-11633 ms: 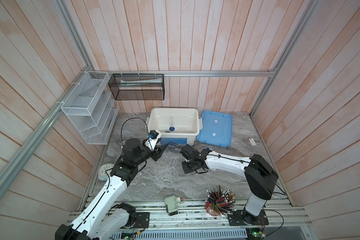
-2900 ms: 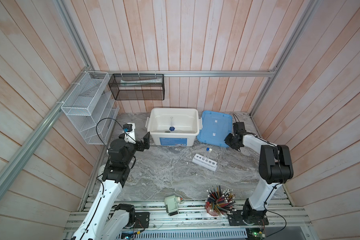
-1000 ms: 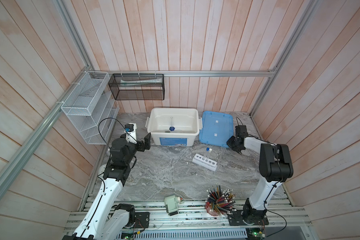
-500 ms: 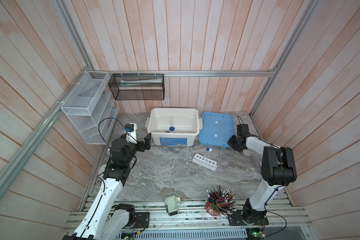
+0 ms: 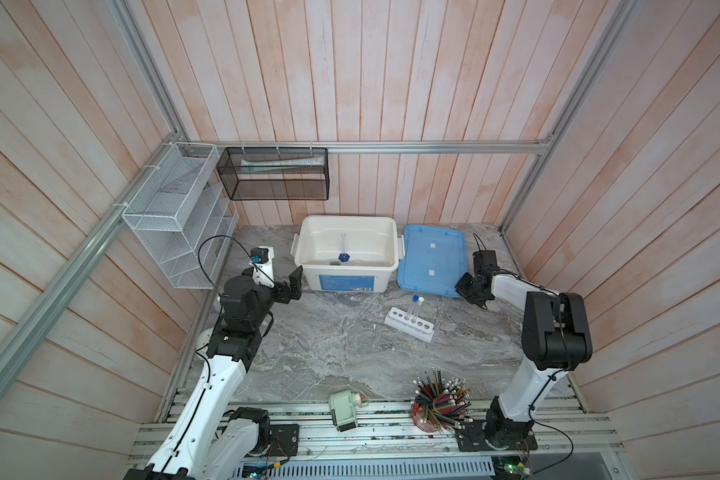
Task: Organize the chemistry lab equipment
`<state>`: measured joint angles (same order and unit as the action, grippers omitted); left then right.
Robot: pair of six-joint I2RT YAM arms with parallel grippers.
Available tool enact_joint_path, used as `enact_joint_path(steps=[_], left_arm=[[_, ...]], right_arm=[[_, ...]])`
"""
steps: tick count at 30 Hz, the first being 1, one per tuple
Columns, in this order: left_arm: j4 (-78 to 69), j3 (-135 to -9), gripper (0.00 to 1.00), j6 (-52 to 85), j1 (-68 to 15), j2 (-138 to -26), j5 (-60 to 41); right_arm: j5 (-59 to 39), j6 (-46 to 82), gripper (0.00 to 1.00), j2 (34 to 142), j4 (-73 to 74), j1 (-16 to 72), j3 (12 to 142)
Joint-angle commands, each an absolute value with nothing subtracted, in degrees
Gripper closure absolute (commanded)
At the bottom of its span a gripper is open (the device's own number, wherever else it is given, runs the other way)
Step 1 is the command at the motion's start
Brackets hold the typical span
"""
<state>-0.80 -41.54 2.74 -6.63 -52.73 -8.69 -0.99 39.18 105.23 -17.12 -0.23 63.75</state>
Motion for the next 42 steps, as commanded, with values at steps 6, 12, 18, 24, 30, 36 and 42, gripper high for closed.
enact_joint_path(steps=[6,12,18,24,30,36,42], left_arm=[[-0.37,-41.99,0.0,2.29,-6.46,-53.51,-9.48],[-0.35,-42.02,0.0,2.26,-6.42,-53.79,-9.4],[-0.32,-42.33,0.0,2.29,-6.42,-54.25,-9.68],[-0.09,-42.28,0.0,2.2,-6.42,-54.3,-9.53],[-0.09,-42.42,0.0,2.2,-6.42,-54.49,-9.47],[0.0,-42.47,0.0,2.2,-6.42,-54.71,-9.31],[0.09,-42.54,0.0,2.1,-6.42,-54.99,-9.27]], right_arm=[[-0.54,37.18,0.7,106.7,-16.7,-0.93,63.06],[0.16,36.93,0.7,105.52,-17.21,-1.13,63.55],[-0.25,37.35,0.73,105.59,-16.81,-2.05,63.15],[-0.79,37.67,0.75,106.78,-16.45,-2.27,63.94],[-0.92,37.36,0.76,106.43,-16.41,-3.05,64.81],[-0.37,36.82,0.76,107.29,-16.52,-3.59,64.85],[-0.04,37.0,0.77,108.69,-15.85,-3.78,64.6]])
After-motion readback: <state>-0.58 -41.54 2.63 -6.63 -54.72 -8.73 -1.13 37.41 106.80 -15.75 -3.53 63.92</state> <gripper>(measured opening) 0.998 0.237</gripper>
